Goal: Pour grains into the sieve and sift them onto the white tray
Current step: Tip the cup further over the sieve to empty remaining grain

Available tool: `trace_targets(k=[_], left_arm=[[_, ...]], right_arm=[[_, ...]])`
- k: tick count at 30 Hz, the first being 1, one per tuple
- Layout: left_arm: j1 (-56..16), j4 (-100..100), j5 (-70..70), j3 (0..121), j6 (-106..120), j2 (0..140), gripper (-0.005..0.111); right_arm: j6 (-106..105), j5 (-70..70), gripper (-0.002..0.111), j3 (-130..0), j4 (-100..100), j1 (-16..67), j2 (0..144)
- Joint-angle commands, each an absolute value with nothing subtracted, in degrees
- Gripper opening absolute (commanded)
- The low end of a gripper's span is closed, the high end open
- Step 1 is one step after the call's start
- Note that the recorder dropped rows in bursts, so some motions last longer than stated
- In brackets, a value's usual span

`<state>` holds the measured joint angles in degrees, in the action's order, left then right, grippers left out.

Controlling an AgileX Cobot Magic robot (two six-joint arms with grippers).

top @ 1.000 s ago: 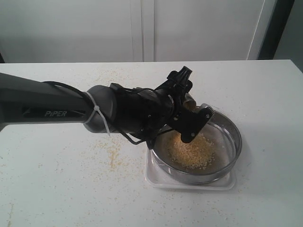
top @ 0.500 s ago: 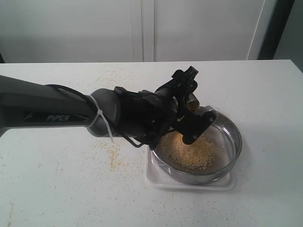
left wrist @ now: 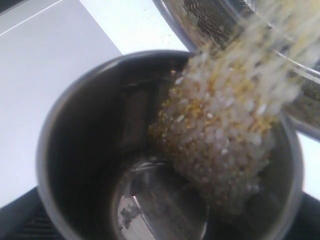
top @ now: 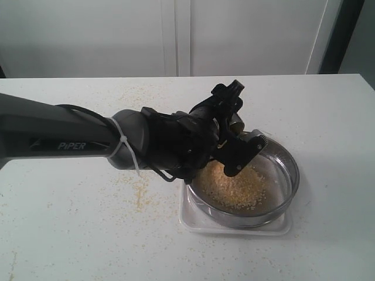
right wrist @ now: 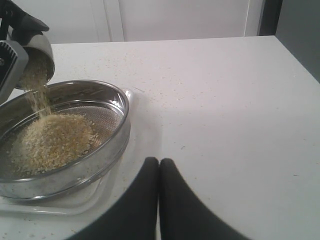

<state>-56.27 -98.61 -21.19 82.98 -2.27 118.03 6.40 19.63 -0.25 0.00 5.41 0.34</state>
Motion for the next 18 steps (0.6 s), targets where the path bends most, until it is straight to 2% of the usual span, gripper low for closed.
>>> trace_targets(k=[1, 18], left_arm=[[-56.65, -99.95, -22.67, 83.39, -2.73, 117.39, 0.000], [-59.33, -99.95, -26.82, 83.39, 2.47, 117.39, 0.000]], right_arm=[[6.31, 19.50, 0.000, 0.00, -0.44, 5.69, 0.00], [6.31, 19.50, 0.000, 0.00, -0.44, 5.69, 0.00]])
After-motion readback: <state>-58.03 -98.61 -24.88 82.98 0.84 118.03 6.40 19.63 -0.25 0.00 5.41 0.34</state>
